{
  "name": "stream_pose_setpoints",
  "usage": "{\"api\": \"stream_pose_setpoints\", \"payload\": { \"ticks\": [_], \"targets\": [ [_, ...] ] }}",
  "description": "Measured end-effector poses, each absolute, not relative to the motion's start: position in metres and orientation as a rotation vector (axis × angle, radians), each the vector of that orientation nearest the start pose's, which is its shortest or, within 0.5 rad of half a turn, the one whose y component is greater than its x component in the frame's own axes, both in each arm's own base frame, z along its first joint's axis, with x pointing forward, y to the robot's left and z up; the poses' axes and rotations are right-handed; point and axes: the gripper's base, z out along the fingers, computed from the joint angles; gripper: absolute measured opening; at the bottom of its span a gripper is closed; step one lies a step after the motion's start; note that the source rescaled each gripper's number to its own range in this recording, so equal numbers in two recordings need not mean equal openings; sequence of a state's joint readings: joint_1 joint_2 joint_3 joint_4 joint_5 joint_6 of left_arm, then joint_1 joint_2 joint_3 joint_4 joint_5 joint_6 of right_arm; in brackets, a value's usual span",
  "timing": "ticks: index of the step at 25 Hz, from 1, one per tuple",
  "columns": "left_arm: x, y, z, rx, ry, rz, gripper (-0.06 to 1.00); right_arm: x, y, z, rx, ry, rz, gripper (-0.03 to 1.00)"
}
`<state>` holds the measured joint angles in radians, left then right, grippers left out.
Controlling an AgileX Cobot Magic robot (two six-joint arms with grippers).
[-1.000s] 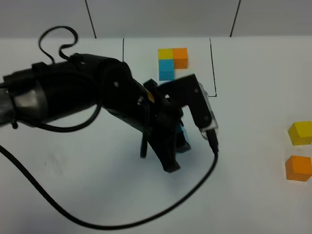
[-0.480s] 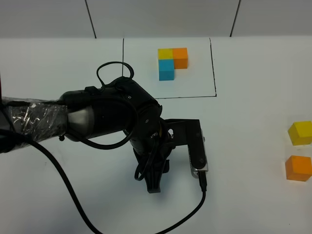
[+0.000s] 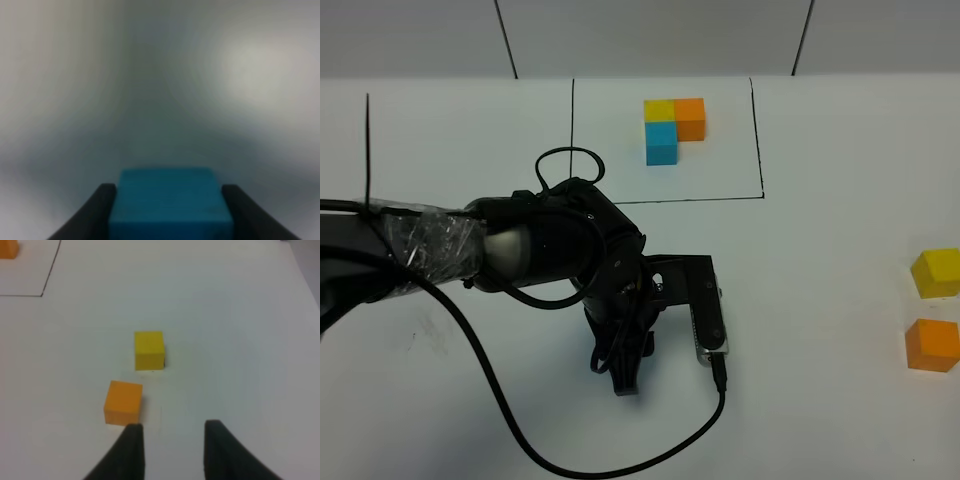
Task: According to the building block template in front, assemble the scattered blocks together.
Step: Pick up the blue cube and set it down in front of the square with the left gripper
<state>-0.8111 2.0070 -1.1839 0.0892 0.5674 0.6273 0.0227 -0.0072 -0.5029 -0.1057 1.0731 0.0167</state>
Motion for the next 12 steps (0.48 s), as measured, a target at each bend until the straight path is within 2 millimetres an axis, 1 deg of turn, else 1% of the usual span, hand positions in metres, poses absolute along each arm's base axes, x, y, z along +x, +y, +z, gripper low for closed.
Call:
{"api": "stream_pose_setpoints", "payload": {
  "ticks": [10,11,12],
  "targets": [
    [0.2688,-0.2781,0.113,1.92,2.054,0.025,0.03,-0.0069,-0.0086,0.2774,0.0,2.044,-0.102,0.0],
    [0.2691,-0.2784,0.1132,1.92,2.055,0.026,0.04,-0.0069,-0.0086,0.2774,0.0,2.044,-0.102,0.0],
    [0.2694,-0.2787,0.1125,1.923,2.059,0.027,0.09,-0.0069,-0.0086,0.2774,0.0,2.044,-0.102,0.0]
  ]
}}
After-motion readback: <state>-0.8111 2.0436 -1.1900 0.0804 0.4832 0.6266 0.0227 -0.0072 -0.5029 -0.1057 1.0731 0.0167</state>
